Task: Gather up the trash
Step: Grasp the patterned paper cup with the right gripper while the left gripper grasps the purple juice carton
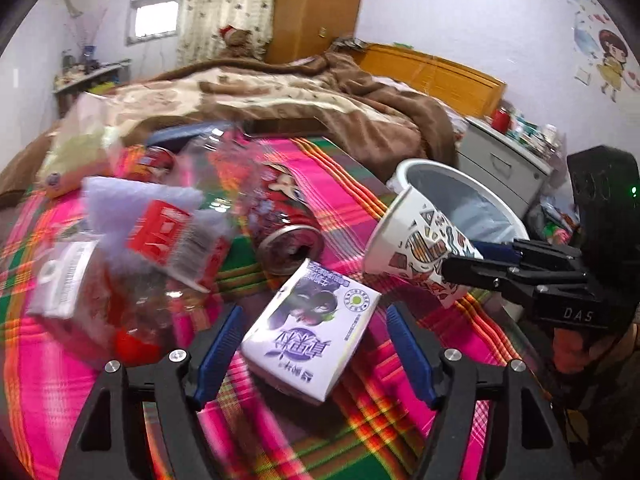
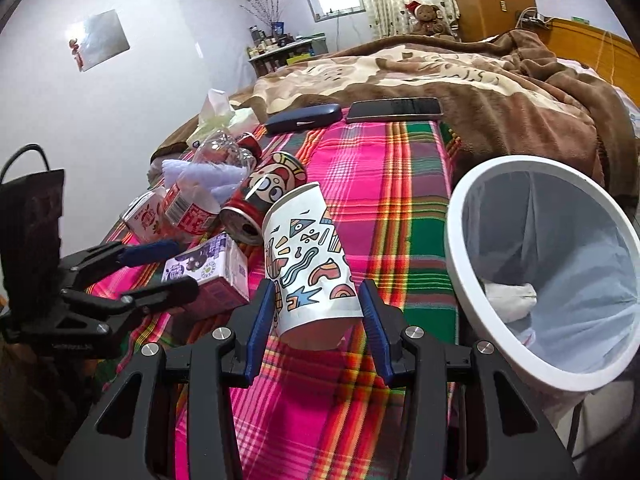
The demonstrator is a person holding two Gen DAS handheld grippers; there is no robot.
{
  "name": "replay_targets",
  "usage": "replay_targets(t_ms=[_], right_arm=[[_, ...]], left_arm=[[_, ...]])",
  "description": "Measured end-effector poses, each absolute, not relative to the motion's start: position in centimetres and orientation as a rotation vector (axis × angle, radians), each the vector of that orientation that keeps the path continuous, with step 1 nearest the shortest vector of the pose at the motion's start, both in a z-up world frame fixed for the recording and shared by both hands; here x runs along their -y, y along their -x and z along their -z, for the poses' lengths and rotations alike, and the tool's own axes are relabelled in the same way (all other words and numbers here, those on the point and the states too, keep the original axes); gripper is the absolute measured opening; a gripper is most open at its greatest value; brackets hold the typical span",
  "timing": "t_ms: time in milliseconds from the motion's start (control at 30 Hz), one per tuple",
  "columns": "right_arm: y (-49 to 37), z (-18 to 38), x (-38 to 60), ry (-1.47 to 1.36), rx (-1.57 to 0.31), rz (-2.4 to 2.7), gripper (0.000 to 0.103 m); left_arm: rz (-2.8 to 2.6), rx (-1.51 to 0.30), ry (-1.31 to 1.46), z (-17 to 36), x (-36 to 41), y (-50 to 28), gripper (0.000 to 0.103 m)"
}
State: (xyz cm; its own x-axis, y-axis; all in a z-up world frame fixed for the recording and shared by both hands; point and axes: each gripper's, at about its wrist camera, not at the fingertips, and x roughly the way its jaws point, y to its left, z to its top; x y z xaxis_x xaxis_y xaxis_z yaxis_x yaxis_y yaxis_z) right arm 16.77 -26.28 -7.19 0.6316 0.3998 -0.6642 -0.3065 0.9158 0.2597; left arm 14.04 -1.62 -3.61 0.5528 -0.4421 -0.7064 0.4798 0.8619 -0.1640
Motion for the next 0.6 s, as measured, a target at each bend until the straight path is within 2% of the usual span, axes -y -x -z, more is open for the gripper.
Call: replay_targets(t_ms=[400, 600], right_arm=[[-16.4, 7.5, 27.1, -0.132, -0.788, -0.375, 0.045], [-16.2, 7.6, 27.1, -0.129, -0.791, -0.372, 0.044]], left_arm=[[0.547, -0.861, -0.148, 5.3, 4.5, -14.2, 0.074], [0.523, -0.876, -0.082, 5.6, 4.3, -15.1, 0.073]])
